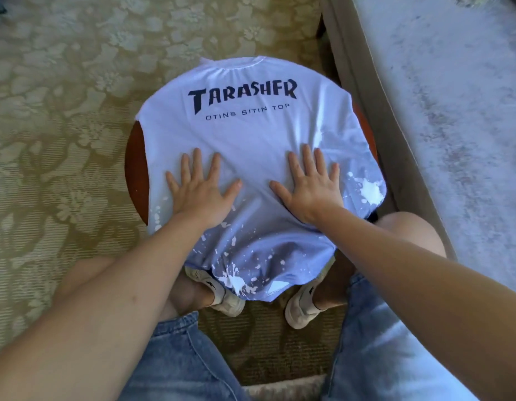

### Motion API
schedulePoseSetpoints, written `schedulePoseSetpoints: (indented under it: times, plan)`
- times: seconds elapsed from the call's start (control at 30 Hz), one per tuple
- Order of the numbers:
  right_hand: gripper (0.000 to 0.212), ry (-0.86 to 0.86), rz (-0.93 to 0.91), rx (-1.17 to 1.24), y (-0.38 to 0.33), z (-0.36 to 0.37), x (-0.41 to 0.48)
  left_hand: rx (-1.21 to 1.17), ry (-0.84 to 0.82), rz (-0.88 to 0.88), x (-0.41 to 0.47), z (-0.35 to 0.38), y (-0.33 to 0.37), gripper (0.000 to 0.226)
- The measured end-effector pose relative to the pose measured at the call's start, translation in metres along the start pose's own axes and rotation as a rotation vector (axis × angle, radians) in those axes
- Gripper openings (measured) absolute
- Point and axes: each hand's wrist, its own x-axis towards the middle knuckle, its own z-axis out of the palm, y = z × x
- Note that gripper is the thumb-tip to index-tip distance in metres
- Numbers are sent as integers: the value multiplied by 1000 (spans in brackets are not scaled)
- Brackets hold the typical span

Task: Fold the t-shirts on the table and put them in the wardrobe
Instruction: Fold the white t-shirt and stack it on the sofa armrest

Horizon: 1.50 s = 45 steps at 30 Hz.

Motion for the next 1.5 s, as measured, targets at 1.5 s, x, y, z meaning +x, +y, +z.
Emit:
schedulePoseSetpoints:
  times: [1.5]
  plan:
    - [76,14,-16,59,-8,0,14,-45,-80,-39,-10,-9,-6,84]
